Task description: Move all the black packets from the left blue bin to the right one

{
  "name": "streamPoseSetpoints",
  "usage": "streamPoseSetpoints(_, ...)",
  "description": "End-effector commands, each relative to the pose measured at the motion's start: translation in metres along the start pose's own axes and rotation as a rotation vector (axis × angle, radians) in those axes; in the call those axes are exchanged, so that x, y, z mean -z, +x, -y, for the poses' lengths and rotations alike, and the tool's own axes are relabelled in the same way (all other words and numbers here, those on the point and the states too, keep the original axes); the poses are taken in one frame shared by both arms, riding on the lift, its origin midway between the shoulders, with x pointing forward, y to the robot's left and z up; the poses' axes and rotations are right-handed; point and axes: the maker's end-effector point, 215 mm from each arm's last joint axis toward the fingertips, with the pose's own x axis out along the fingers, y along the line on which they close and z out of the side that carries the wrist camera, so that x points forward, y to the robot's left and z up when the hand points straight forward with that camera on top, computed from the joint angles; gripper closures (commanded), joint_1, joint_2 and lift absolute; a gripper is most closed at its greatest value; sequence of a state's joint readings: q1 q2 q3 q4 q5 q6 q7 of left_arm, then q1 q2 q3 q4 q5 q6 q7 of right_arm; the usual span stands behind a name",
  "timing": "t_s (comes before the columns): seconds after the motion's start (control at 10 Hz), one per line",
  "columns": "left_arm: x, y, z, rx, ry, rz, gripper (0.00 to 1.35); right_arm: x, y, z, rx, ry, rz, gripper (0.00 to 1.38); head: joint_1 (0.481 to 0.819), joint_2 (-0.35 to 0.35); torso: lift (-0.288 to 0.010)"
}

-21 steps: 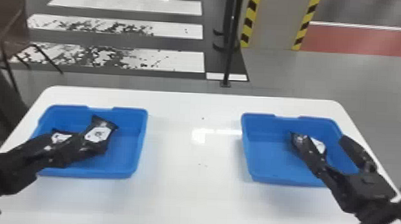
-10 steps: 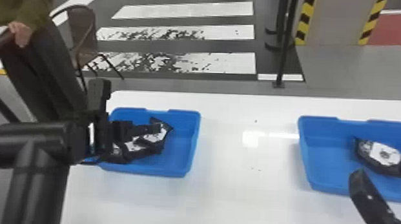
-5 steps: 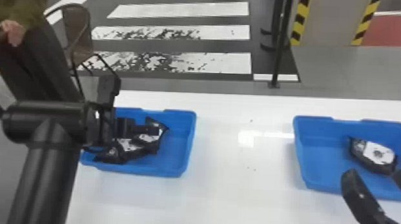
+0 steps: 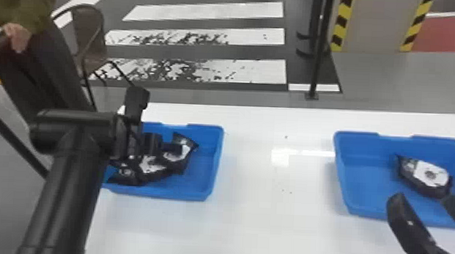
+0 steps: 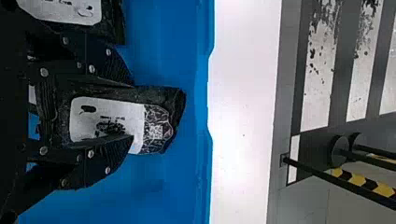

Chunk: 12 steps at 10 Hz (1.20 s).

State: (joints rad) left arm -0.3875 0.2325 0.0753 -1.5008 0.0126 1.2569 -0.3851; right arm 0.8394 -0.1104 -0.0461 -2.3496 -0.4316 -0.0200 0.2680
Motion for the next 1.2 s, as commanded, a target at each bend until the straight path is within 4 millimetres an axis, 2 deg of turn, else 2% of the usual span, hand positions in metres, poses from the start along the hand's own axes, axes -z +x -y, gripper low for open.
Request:
streamPoseSetpoints(0.0, -0.006, 0.001, -0.003, -0.017, 0.026, 0.019, 0.86, 0.003, -0.001, 0.001, 0.002, 0.013, -0.003, 0.16, 0.695, 0.156, -0.14)
streamPoseSetpoints(0.1, -0.007, 0.001, -0.009, -0.035, 0.03, 0.031, 1.25, 0.004, -0.002, 0.002, 0.004, 0.022, -0.006, 0.16, 0.695, 0.153, -0.14)
streamPoseSetpoints(0.2, 0.001, 0.004, -0.011, -0.025, 0.016, 0.036, 1.25, 0.005, -0.003, 0.002, 0.004, 0.029, -0.006, 0.16, 0.695, 0.157, -0.14)
streamPoseSetpoints(0.3, -0.002, 0.003, -0.005, 0.01, 0.013, 0.065, 1.21, 0.003, -0.003, 0.001, 0.002, 0.03, -0.005, 0.16, 0.695, 0.162, -0.14)
streamPoseSetpoints(0.5, -0.004, -0.023, -0.001, 0.05, 0.0, 0.145, 1.21, -0.001, -0.002, -0.001, -0.001, 0.032, 0.003, 0.16, 0.695, 0.158, -0.14)
streamPoseSetpoints(0.6, -0.004, -0.034, 0.009, 0.099, -0.006, 0.182, 1.21, -0.001, -0.002, -0.001, -0.002, 0.031, 0.002, 0.16, 0.695, 0.16, -0.14)
streamPoseSetpoints(0.8, -0.015, -0.07, 0.031, 0.162, 0.019, 0.286, 1.21, -0.001, 0.002, -0.01, -0.023, 0.061, 0.011, 0.16, 0.695, 0.148, -0.14)
streamPoseSetpoints(1.1, -0.005, -0.075, 0.05, 0.227, 0.023, 0.291, 1.21, 0.007, 0.005, -0.02, -0.047, 0.102, -0.002, 0.16, 0.695, 0.149, -0.14)
